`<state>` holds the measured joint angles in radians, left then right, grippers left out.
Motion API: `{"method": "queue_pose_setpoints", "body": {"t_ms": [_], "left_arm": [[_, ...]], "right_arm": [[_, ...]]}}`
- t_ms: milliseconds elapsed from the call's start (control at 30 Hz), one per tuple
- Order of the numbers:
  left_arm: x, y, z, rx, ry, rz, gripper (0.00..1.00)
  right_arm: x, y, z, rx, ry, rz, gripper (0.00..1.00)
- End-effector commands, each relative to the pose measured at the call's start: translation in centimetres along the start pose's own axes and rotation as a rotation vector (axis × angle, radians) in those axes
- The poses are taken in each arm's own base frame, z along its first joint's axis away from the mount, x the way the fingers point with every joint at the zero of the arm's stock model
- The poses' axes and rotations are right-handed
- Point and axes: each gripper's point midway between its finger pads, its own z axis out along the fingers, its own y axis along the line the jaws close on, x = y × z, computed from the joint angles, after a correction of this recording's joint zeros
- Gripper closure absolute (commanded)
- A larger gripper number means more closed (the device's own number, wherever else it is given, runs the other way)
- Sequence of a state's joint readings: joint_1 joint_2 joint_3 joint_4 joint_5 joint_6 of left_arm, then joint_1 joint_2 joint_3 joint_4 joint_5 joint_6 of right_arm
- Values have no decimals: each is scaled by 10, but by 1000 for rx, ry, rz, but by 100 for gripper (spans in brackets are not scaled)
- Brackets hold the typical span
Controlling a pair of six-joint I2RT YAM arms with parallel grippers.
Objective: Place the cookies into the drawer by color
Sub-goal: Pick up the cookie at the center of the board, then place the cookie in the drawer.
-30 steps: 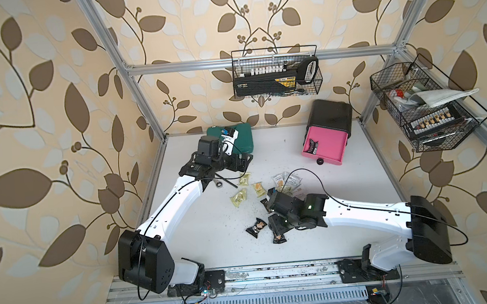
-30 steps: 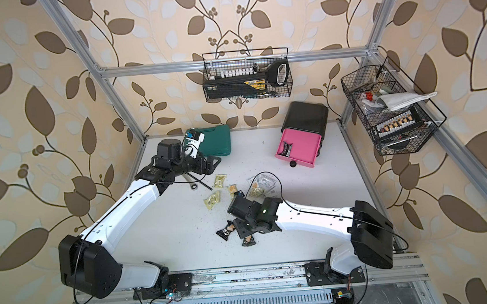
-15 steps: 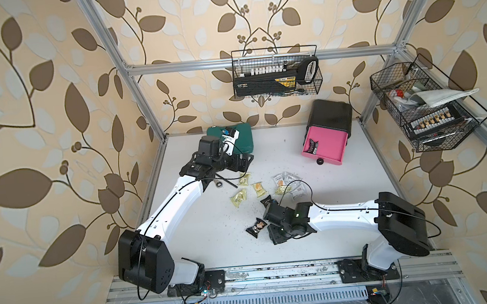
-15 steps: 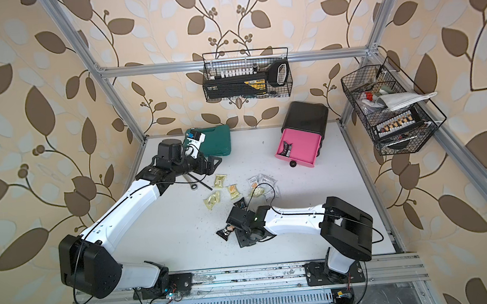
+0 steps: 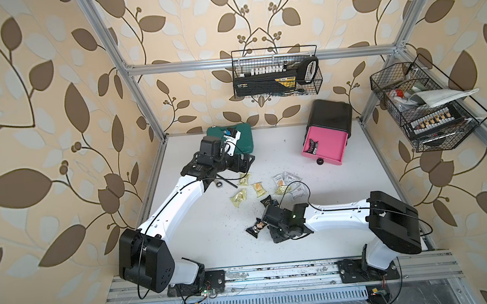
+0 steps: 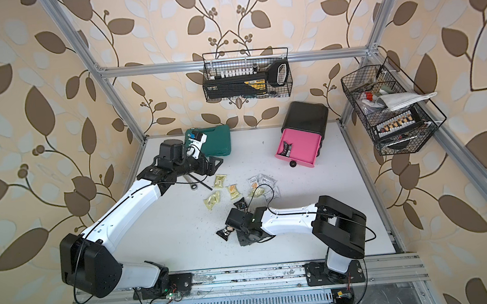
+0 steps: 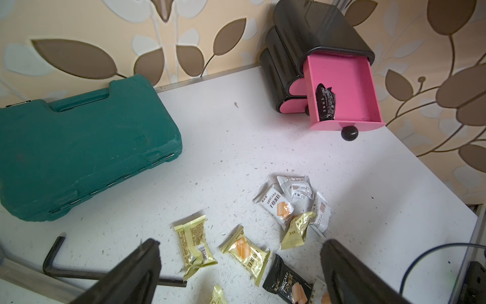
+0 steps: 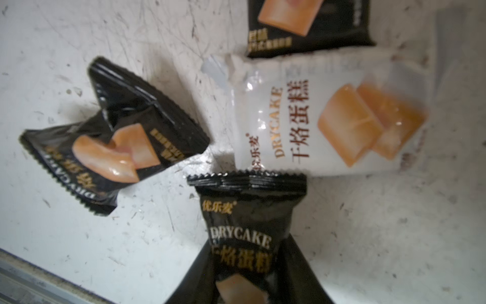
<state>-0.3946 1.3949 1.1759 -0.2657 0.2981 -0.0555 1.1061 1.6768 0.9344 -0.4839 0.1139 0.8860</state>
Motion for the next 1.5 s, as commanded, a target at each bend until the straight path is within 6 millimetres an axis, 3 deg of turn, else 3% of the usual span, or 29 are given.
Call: {"method": "queue_pose_setpoints", "body": {"t_ms": [0, 233, 367, 567, 767, 933, 1100, 1233, 1467], "left_arm": [[-17, -9, -5, 23, -40, 33, 2], [-17, -10, -5, 26, -39, 34, 2], [-18, -11, -5, 30, -42, 35, 2], [-19, -20, -7, 71, -50, 43, 2], [-15, -75, -14, 362, -49, 138, 2], [2, -113, -18, 479, -15, 268, 2], [7, -111, -13, 412, -9, 317, 2], [7, -105, -12, 367, -9, 325, 2], [6, -97, -11, 311, -10, 335, 2]], "right_arm": [[-4, -10, -12, 30, -43, -14, 72], [-34, -7, -55, 10, -168, -28, 73], [-72, -18, -91, -11, -259, -7, 73], [-142, -67, -145, -21, -419, 66, 72], [-203, -142, -181, -24, -528, 221, 72], [-234, -207, -186, -16, -565, 384, 72], [-258, -260, -177, 21, -601, 516, 72], [-273, -284, -163, 80, -595, 540, 72], [-290, -305, -133, 158, -551, 529, 70]]}}
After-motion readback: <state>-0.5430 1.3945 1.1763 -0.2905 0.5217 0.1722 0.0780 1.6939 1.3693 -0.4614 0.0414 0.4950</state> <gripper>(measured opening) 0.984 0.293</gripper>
